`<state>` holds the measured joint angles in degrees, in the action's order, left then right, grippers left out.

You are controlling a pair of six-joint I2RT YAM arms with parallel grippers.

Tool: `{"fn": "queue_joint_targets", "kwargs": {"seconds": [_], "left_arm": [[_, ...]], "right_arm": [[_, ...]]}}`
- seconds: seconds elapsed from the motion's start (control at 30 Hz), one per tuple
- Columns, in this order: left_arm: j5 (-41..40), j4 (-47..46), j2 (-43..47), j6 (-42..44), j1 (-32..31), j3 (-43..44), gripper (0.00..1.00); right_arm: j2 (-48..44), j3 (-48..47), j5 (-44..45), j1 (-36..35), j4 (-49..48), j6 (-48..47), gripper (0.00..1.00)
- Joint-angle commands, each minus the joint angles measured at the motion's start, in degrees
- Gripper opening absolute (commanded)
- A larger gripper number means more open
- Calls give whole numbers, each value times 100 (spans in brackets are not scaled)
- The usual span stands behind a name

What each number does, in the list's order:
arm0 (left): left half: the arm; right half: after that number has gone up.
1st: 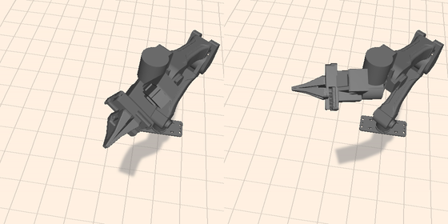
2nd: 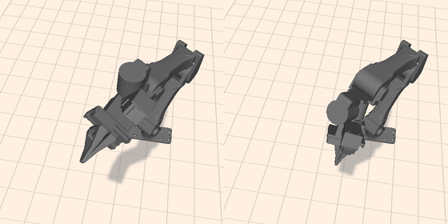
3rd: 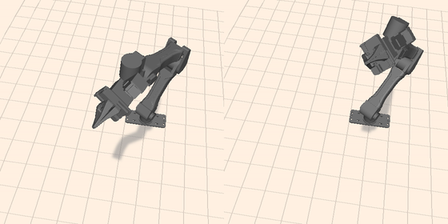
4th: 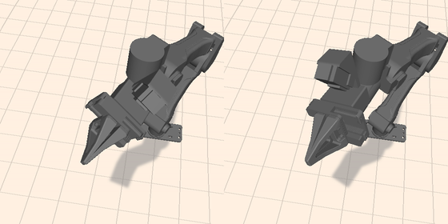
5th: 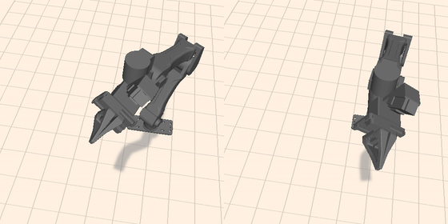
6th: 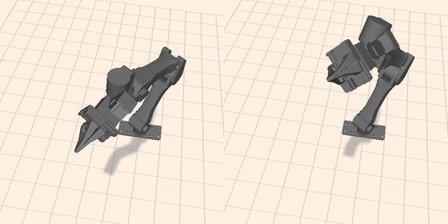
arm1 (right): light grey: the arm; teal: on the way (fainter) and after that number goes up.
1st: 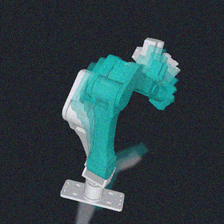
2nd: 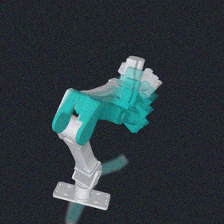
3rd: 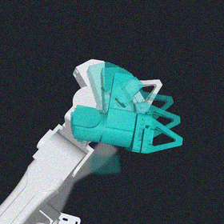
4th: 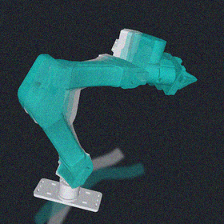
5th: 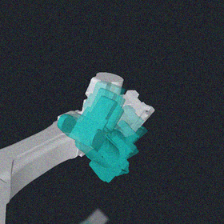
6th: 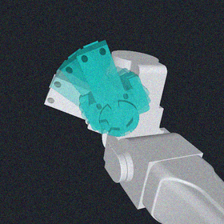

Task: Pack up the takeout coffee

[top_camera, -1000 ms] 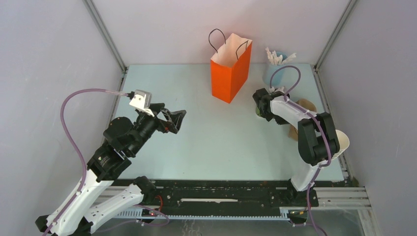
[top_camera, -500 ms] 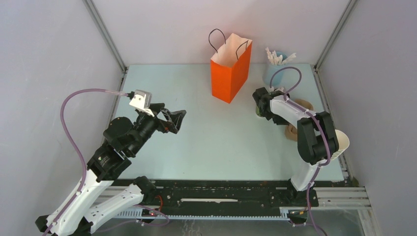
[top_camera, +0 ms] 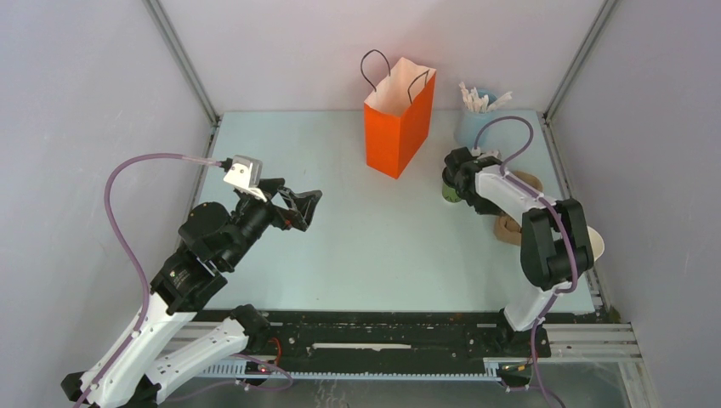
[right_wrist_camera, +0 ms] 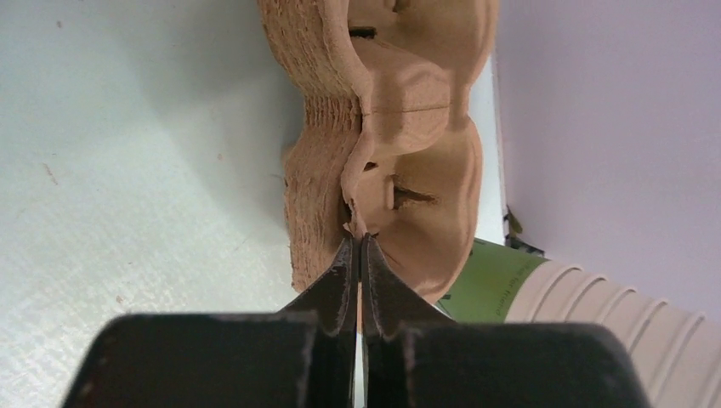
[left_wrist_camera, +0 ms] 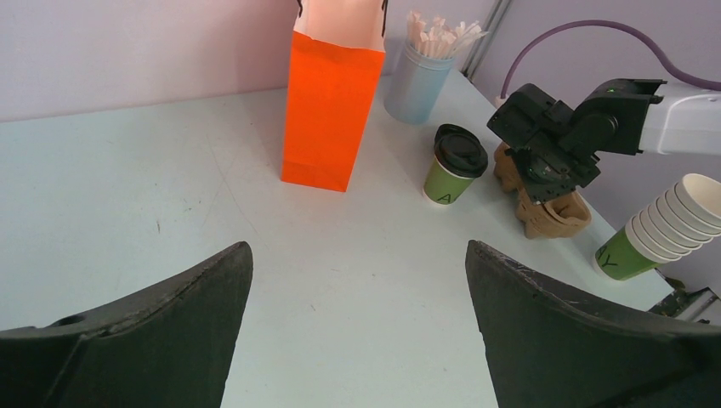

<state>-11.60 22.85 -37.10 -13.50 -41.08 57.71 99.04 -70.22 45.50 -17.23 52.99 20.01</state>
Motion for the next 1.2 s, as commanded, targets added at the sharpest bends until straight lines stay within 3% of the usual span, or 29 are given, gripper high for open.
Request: {"fn": "queue_joint_targets", "kwargs": {"seconds": [0.0,0.27,0.43,0.97,1.17], "left_arm": [[60,-132,13,49,4,-102,100],[89,-139,17,31,4,-112,100],[103,-156,46,23,4,-137,100],[71,-149,102,34,-49,-120,100],[99,-153,83,29,-48,-125,100]], "right_arm": [[-54,-103,910,-275,331,-39,0],[822,-531,2706,-945,1586,146,0],[1515,-673,2945,-1067,1845,256,0],[767,-555,3024,-1257,1865,178,0],[732,-407,2723,-1251,1332,-309,0]]}}
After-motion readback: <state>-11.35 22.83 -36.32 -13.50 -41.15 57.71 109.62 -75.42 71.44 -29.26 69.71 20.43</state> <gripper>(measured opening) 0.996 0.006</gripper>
